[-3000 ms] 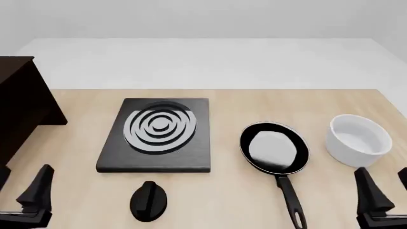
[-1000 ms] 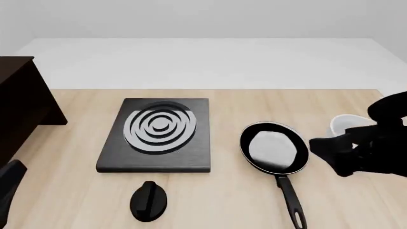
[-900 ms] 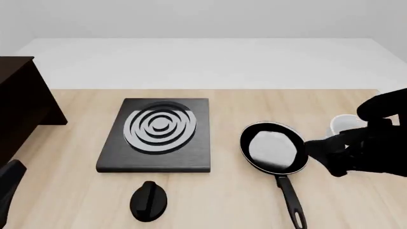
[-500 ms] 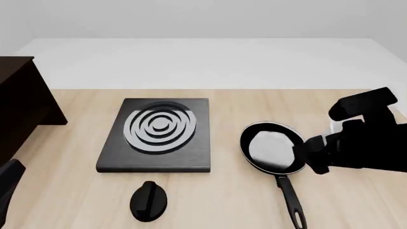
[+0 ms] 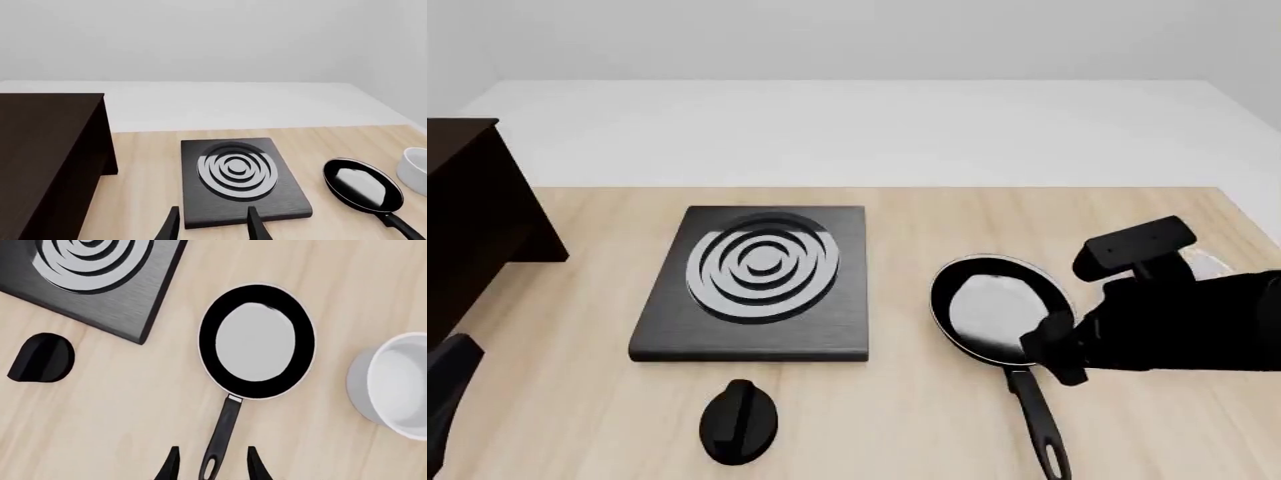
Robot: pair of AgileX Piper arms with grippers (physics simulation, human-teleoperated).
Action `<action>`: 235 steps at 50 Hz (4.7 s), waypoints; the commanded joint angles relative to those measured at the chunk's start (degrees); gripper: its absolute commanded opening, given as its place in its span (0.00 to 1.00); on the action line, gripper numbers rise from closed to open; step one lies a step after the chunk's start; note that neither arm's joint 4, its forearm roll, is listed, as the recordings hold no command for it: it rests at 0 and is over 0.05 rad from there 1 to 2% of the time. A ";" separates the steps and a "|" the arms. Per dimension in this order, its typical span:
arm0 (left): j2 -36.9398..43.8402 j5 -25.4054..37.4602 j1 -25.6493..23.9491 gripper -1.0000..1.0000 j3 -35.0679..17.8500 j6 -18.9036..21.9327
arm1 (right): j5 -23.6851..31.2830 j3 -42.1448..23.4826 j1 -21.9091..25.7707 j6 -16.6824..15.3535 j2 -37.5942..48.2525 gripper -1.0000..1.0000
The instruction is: Put the frying pan on the cabinet shelf.
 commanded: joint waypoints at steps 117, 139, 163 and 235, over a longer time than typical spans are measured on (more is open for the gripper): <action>0.16 -0.19 -2.34 1.00 1.83 0.66 | -27.07 22.25 1.41 6.21 17.70 1.00; 0.92 -0.17 -2.50 1.00 1.43 0.77 | -24.32 21.30 -0.75 5.63 13.57 0.00; 0.46 -0.05 -2.77 1.00 1.36 1.04 | -18.81 12.93 -7.34 -1.50 5.44 0.00; 2.93 1.56 -4.83 1.00 -3.88 -7.21 | -22.04 -14.14 5.86 -8.18 10.49 0.00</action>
